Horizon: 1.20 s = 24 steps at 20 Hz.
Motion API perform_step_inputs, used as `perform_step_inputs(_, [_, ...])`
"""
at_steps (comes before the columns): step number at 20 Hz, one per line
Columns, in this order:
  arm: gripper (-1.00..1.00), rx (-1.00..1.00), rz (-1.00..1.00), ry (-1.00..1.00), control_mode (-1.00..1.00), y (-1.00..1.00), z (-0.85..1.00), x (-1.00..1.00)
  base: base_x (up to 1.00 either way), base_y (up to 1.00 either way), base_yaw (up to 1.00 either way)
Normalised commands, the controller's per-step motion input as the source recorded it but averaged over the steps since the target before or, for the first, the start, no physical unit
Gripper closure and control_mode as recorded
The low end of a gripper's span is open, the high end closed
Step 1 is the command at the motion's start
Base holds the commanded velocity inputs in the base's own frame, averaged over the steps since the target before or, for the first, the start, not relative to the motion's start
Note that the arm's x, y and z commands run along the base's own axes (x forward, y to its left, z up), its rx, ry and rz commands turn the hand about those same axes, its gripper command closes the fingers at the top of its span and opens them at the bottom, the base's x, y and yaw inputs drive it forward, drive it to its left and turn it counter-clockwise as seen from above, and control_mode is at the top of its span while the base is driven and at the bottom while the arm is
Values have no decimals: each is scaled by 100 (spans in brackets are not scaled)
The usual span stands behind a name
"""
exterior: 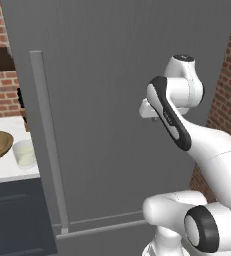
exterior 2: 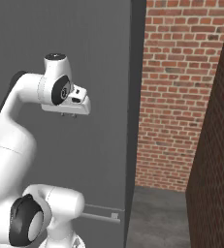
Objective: Grab a lemon wedge from the fridge and one ice cube from the ice bowl, and put them in the glass of lemonade.
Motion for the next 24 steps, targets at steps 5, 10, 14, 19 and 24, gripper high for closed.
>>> perform_step_inputs(5, [-100, 1, 2, 4, -100, -4, -8, -44, 0, 0, 0])
perform_step_inputs(10, [-100, 12, 7, 0, -100, -15, -3, -100, 0, 0, 0])
perform_step_inputs(14, [-100, 10, 10, 1, -100, -6, -27, -100, 0, 0, 0])
perform_step_inputs(19, [-100, 0, 3, 2, 100, 0, -3, -16, -21, 46, 4])
perform_step_inputs(24, [-100, 0, 0, 0, 100, 0, 0, 0, 0, 100, -3])
